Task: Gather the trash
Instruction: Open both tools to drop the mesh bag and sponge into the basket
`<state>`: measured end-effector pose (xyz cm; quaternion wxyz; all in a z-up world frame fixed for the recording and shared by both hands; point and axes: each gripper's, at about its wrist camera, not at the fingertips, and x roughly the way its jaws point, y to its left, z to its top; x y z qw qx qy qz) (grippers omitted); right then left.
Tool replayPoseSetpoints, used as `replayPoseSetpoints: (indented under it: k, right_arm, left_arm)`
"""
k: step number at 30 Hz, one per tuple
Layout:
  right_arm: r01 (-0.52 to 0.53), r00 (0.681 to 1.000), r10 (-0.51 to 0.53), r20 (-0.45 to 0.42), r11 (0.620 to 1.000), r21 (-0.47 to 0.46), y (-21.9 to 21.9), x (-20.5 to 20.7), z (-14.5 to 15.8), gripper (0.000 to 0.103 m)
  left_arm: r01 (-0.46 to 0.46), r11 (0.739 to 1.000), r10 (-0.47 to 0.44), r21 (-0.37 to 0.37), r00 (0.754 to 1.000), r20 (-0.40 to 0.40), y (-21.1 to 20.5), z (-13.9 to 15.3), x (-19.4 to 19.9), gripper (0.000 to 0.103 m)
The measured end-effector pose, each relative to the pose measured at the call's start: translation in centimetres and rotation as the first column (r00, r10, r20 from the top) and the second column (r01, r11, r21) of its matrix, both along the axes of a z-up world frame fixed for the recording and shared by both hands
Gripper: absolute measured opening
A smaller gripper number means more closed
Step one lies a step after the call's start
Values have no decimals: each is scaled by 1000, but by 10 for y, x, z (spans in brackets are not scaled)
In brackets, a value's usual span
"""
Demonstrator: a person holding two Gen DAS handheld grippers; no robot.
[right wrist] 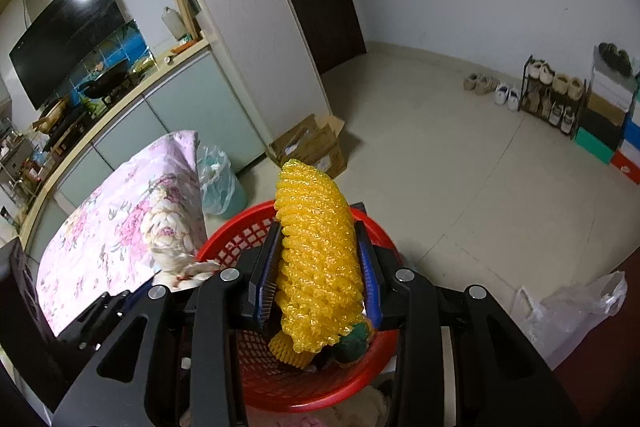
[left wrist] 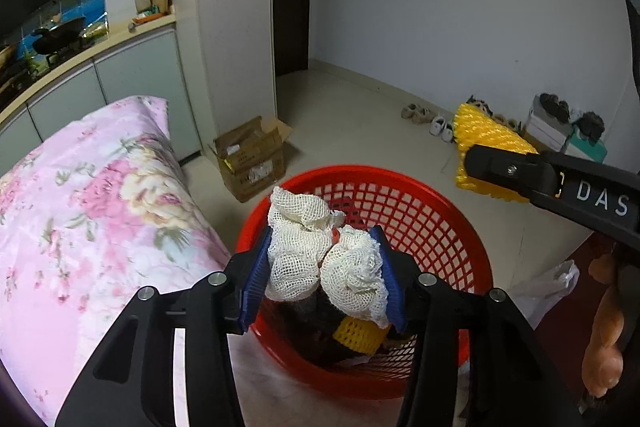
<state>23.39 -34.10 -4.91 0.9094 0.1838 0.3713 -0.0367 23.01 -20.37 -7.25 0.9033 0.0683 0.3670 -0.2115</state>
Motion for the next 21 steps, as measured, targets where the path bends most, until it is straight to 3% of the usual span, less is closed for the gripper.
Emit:
replayPoseSetpoints:
  k: [8,11,13,21]
  right_arm:
    - [-10,1000,12,-29,999,41,-6,10,-16,43]
    - [-5,999,8,-44,998,70,-9,12,-23,55]
    - [0,999,5,-52,994,109,-12,13,-26,66]
    - [-5,999,11,-44,991,131,-15,12,-25,67]
  left_arm:
    - [12,1000,-12,10,1000,-25,-9,-13,3,54]
    - [16,1000,-16,13,1000,-21,-12,-13,1,61]
    - [12,1000,-12,12,1000,-11,-12,-12,1,71]
    - [11,1000,-11,23,1000,20,-14,-9,-5,80]
